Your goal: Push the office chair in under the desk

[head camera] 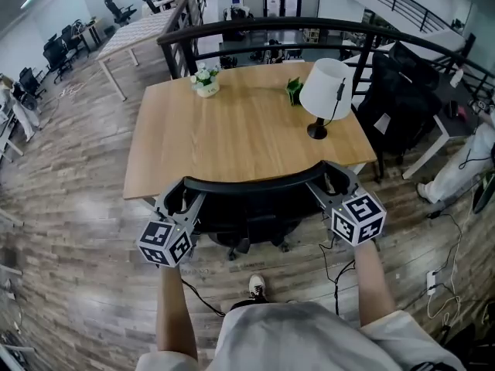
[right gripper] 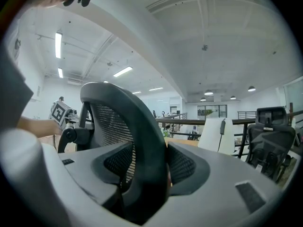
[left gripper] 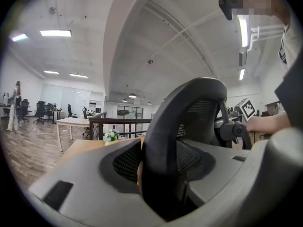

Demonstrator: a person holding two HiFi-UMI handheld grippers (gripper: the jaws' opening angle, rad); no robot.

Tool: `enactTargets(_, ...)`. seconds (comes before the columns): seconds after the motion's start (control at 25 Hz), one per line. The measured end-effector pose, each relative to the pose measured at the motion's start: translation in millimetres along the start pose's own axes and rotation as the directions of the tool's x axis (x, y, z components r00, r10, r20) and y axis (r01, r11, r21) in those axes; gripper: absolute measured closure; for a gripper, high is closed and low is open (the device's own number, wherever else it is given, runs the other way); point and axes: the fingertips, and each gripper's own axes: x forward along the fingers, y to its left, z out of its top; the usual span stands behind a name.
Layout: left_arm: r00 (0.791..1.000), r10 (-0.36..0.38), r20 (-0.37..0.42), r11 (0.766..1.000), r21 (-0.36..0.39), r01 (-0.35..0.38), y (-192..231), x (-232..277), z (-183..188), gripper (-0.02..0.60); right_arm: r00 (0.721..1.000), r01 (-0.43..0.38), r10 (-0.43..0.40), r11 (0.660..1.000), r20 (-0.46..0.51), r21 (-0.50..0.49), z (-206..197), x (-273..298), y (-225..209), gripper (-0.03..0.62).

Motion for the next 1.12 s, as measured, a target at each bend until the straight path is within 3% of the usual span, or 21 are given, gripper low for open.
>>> enactTargets(1.12,0.998,-0.023,0.054,1.000,-0.011,0.024,96.1,57.2,9.9,0.345,0.997,0.082,-0.082,0.997,-0.004,-0.001,21.2,104.1,-13.2,0.342)
